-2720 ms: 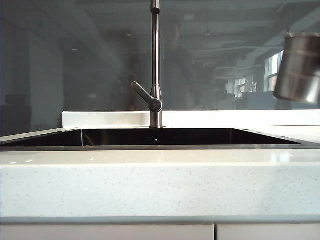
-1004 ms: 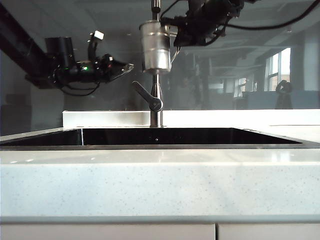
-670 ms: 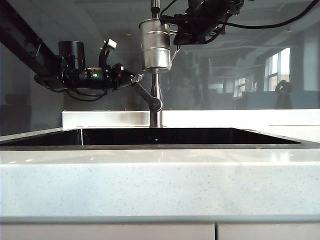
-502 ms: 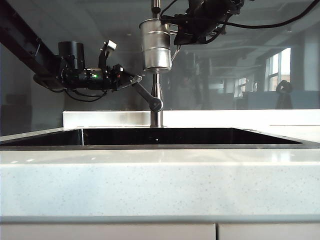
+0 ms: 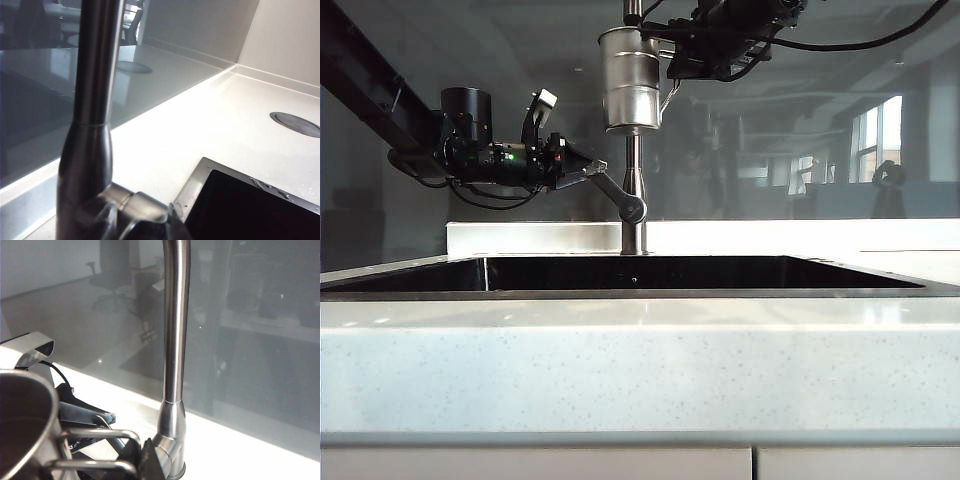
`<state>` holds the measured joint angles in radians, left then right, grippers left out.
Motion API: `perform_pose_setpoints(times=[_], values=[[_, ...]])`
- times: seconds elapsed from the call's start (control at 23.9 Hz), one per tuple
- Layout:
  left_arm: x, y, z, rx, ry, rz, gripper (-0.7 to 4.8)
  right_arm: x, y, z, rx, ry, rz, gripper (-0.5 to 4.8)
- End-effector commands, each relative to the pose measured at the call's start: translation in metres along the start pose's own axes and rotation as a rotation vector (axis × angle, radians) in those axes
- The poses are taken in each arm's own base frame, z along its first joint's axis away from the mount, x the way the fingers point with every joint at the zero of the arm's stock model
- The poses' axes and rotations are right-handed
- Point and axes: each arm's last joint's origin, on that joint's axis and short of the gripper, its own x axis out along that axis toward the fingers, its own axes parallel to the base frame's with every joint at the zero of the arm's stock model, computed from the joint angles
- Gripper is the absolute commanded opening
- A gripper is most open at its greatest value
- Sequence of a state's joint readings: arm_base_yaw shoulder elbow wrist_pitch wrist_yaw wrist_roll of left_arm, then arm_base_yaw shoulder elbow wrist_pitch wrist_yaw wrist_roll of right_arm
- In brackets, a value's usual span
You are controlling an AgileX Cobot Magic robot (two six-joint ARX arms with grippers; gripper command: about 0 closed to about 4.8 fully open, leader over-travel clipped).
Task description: Pick up the mug next to the sink, go to the faucet to get some water, pour the water into the sink, and finally put the mug back to its place.
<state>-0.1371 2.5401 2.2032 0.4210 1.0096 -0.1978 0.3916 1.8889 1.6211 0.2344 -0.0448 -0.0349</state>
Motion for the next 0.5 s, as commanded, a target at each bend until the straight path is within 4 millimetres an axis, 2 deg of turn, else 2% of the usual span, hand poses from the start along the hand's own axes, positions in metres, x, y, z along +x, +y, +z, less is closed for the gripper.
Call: perform_pose_setpoints(times=[0.04, 0.5], values=[[0.0002, -0.0036, 0.0044, 0.015, 0.006, -0.065, 1.25, -0.0028, 0.0004, 0.0113, -0.002, -0.065, -0.001, -0.05], [-0.0009, -0.0083, 0.0038, -0.015, 0.043, -0.233, 1.25, -0.0030, 0.0003, 0.0128, -0.003, -0.079, -0.003, -0.05]])
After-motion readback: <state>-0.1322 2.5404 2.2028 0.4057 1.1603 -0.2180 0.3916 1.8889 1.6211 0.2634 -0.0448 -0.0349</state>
